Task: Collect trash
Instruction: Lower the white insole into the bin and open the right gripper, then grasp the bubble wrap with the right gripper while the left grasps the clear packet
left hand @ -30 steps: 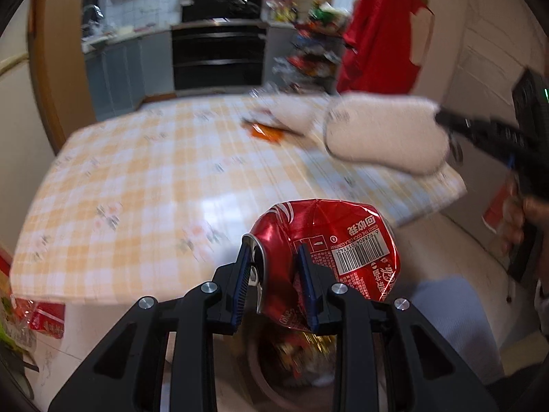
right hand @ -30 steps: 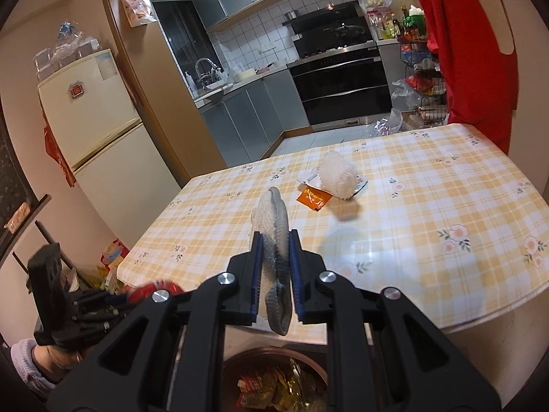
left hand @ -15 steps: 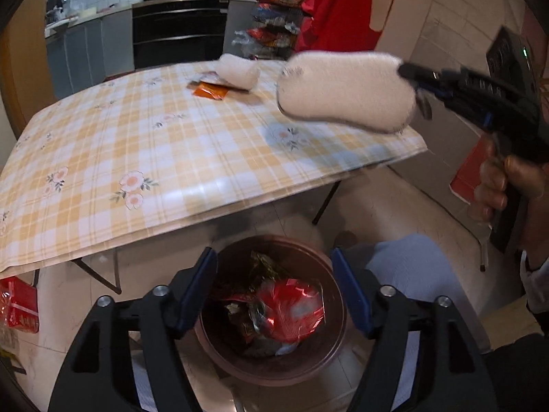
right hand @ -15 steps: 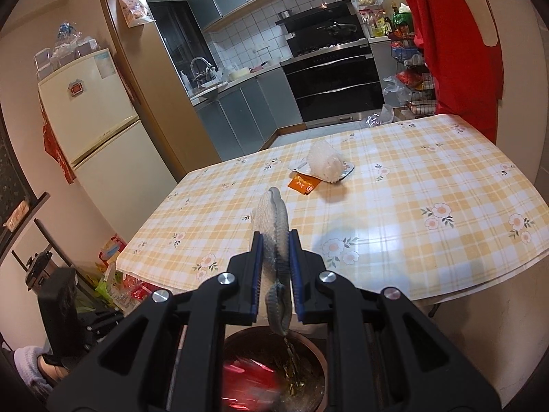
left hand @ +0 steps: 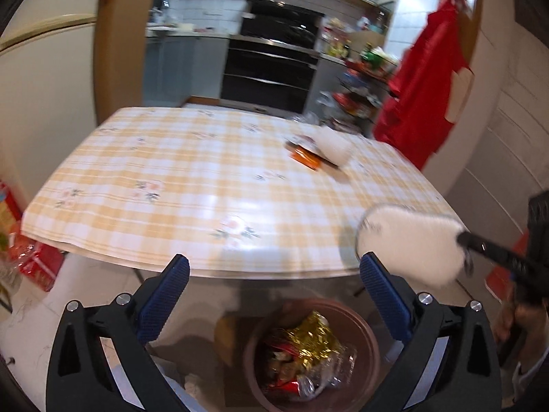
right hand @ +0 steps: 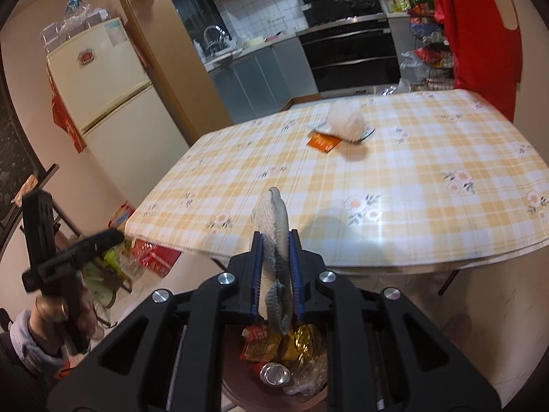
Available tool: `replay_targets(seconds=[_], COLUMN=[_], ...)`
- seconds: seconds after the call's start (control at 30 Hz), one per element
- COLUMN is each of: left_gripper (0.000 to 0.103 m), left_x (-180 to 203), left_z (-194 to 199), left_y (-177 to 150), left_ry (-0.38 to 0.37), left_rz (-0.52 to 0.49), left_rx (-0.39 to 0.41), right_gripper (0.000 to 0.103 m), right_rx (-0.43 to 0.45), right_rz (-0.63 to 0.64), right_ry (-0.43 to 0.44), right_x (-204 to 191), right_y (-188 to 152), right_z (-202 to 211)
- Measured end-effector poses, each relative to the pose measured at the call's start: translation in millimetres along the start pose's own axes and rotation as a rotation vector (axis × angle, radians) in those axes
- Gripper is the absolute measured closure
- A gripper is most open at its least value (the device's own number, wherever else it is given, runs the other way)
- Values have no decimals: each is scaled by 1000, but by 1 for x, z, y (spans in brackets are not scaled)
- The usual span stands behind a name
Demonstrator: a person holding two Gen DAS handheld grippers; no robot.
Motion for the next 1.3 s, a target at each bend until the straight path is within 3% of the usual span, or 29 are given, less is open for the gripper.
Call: replay_targets(seconds=[0.33,0.4,0.47,0.5,0.6,0.67,0.87,1.3], left_gripper=[6,6,6,6,6,6,6,6], left_x=[-26,-27,-28,-28,-30,-31,-32,-33], left_z=[6,4,3,3,2,1,-4,-21], left_y=[1,-1,-2,-2,-4,-5,-10,-9], left_ry=[41,42,46,47,54,58,64,77], left_rz=[57,59,59,60,60,59,56,47], left_rx=[13,11,10,10,9,8,-6,-34], right_gripper=[81,69,51,48,16,8,6,6], right_rx=[-75,-88,-79,-76,-62,-50,-87,-108], right_rz=[36,37,38,37,33,27,2,-20], right_ry=[37,41,29,22,-32,-89,-175,-204], right_x=[-20,-23,-23,-22,-14,-3,22,41], right_y=[-19,-21,-20,-19,-16,-15,-23,-20], right_z=[-15,-18,-18,-18,-17,-16,-23,-35])
Point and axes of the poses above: each gripper's, at about its wrist camera, not at the fingertips, and z roughly against the way its jaws point, x to its right, y to its top, the point moved 10 cm from there along -z, roughly the way its jaws point
